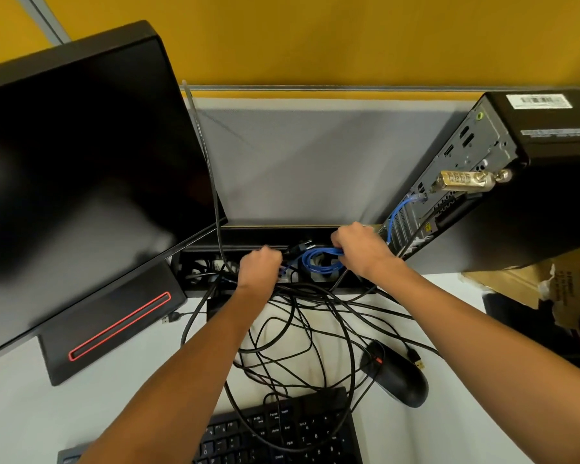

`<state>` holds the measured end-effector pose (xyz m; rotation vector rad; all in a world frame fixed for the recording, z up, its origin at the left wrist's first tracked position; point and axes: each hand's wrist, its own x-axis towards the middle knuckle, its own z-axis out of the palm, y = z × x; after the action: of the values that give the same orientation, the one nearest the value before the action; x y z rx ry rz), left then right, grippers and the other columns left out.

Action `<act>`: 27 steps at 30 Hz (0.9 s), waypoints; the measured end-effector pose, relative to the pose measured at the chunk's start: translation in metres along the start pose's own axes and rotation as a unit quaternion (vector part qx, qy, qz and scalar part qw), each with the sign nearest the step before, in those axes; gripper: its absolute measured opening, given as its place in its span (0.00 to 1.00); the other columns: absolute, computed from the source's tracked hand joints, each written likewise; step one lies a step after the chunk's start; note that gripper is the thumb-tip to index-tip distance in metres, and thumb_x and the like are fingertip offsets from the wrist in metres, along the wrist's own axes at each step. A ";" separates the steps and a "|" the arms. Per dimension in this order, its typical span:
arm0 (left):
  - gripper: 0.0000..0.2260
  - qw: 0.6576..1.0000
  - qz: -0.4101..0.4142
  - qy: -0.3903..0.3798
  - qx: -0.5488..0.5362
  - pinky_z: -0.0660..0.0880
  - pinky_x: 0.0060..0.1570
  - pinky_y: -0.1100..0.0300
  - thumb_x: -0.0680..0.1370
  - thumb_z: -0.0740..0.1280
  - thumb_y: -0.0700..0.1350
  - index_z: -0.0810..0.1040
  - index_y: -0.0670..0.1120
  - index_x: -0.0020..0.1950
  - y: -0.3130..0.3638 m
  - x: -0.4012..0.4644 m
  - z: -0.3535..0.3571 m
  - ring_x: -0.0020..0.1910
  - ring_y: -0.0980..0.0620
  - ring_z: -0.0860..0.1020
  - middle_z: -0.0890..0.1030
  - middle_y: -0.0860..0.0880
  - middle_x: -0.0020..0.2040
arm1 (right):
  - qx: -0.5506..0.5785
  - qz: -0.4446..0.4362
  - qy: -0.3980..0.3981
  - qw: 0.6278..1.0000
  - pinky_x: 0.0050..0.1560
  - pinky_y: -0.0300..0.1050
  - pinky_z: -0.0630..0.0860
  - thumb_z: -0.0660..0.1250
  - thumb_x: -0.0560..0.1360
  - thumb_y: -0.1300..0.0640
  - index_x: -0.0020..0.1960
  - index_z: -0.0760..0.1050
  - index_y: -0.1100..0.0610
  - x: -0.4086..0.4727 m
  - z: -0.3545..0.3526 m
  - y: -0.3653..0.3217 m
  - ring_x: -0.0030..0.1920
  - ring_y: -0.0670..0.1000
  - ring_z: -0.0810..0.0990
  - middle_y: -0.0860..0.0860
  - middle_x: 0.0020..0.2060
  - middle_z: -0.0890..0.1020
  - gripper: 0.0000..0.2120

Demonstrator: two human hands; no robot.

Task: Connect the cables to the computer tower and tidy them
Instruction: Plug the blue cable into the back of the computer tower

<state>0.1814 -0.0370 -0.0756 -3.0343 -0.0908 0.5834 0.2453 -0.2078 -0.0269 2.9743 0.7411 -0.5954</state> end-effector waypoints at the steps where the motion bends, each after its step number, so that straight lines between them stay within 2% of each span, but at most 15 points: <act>1: 0.08 1.000 0.005 -0.002 0.003 0.74 0.47 0.54 0.79 0.64 0.38 0.76 0.41 0.57 0.001 0.000 -0.001 0.51 0.44 0.80 0.78 0.43 0.53 | -0.001 0.000 -0.003 1.000 0.39 0.46 0.71 0.66 0.72 0.69 0.46 0.76 0.57 0.001 0.001 -0.002 0.45 0.59 0.79 0.56 0.44 0.80 0.09; 5: 0.13 0.999 0.033 -0.025 0.009 0.74 0.51 0.52 0.77 0.63 0.33 0.74 0.39 0.61 0.005 0.015 0.000 0.55 0.40 0.78 0.77 0.40 0.56 | -0.008 -0.013 -0.003 1.000 0.40 0.48 0.70 0.65 0.72 0.70 0.49 0.76 0.57 0.007 0.006 -0.010 0.48 0.60 0.79 0.57 0.46 0.79 0.10; 9: 0.13 0.997 0.030 -0.057 -0.044 0.75 0.52 0.52 0.76 0.67 0.34 0.76 0.39 0.59 0.002 0.031 0.007 0.54 0.40 0.78 0.77 0.40 0.55 | -0.016 -0.014 0.004 1.000 0.41 0.49 0.74 0.65 0.72 0.70 0.47 0.77 0.58 0.013 0.006 -0.007 0.46 0.60 0.80 0.57 0.44 0.80 0.10; 12: 0.13 0.987 0.043 -0.110 -0.111 0.76 0.52 0.53 0.76 0.65 0.33 0.77 0.39 0.60 -0.003 0.043 0.017 0.52 0.42 0.78 0.78 0.40 0.56 | -0.017 -0.007 0.005 1.000 0.41 0.49 0.73 0.65 0.72 0.70 0.48 0.77 0.58 0.013 0.007 -0.006 0.46 0.60 0.80 0.57 0.44 0.80 0.10; 15: 0.12 0.965 0.052 -0.206 -0.155 0.74 0.52 0.53 0.79 0.61 0.38 0.77 0.42 0.61 -0.008 0.049 0.021 0.50 0.46 0.77 0.78 0.42 0.56 | -0.032 -0.003 0.005 0.999 0.41 0.48 0.71 0.66 0.72 0.70 0.51 0.76 0.59 0.013 0.007 -0.011 0.49 0.60 0.80 0.58 0.47 0.80 0.11; 17: 0.16 0.949 0.048 -0.281 -0.138 0.72 0.55 0.53 0.81 0.57 0.43 0.72 0.43 0.67 -0.009 0.049 0.013 0.53 0.45 0.76 0.76 0.42 0.61 | -0.048 0.000 -0.003 0.999 0.42 0.47 0.69 0.66 0.72 0.70 0.55 0.75 0.60 0.014 0.007 -0.016 0.53 0.60 0.79 0.58 0.51 0.79 0.13; 19: 0.23 0.937 0.050 -0.322 -0.125 0.68 0.64 0.50 0.80 0.56 0.45 0.60 0.47 0.76 -0.008 0.048 0.006 0.66 0.43 0.70 0.68 0.43 0.71 | -0.063 0.002 -0.014 0.998 0.44 0.48 0.70 0.66 0.72 0.72 0.57 0.75 0.60 0.015 0.007 -0.021 0.56 0.60 0.78 0.58 0.53 0.78 0.15; 20: 0.25 0.934 0.051 -0.324 -0.143 0.66 0.67 0.49 0.79 0.57 0.46 0.57 0.49 0.77 -0.007 0.046 0.004 0.69 0.43 0.67 0.65 0.43 0.73 | -0.068 0.002 -0.015 0.998 0.45 0.48 0.71 0.66 0.72 0.72 0.58 0.74 0.60 0.017 0.007 -0.022 0.56 0.60 0.78 0.58 0.54 0.78 0.16; 21: 0.26 0.931 0.049 -0.314 -0.179 0.67 0.66 0.50 0.78 0.60 0.47 0.60 0.49 0.76 -0.007 0.044 0.002 0.68 0.43 0.69 0.67 0.44 0.73 | -0.070 0.001 -0.018 0.997 0.47 0.49 0.73 0.66 0.72 0.72 0.59 0.74 0.60 0.018 0.007 -0.022 0.56 0.60 0.78 0.58 0.54 0.78 0.17; 24: 0.18 0.894 0.048 -0.252 -0.367 0.73 0.57 0.53 0.73 0.68 0.48 0.75 0.48 0.63 -0.007 0.038 0.005 0.55 0.47 0.78 0.79 0.45 0.58 | -0.060 0.001 -0.028 0.998 0.44 0.48 0.72 0.67 0.72 0.71 0.58 0.74 0.60 0.023 0.007 -0.023 0.56 0.60 0.78 0.58 0.55 0.78 0.17; 25: 0.16 0.883 0.048 -0.207 -0.419 0.75 0.56 0.54 0.73 0.69 0.48 0.78 0.47 0.60 -0.006 0.035 0.008 0.52 0.49 0.79 0.81 0.46 0.53 | -0.054 0.001 -0.034 0.998 0.44 0.48 0.71 0.68 0.72 0.71 0.58 0.74 0.60 0.024 0.008 -0.023 0.56 0.60 0.78 0.58 0.55 0.77 0.17; 27: 0.14 0.887 0.029 -0.079 -0.455 0.77 0.52 0.56 0.74 0.71 0.49 0.80 0.46 0.57 -0.004 0.030 0.015 0.46 0.53 0.79 0.82 0.48 0.48 | -0.027 0.001 -0.046 0.999 0.44 0.49 0.71 0.70 0.72 0.67 0.59 0.73 0.59 0.024 0.010 -0.024 0.57 0.60 0.77 0.58 0.56 0.76 0.17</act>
<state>0.2037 -0.0305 -0.1002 -3.8799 -0.3797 1.0386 0.2503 -0.1764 -0.0432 2.8751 0.7363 -0.6958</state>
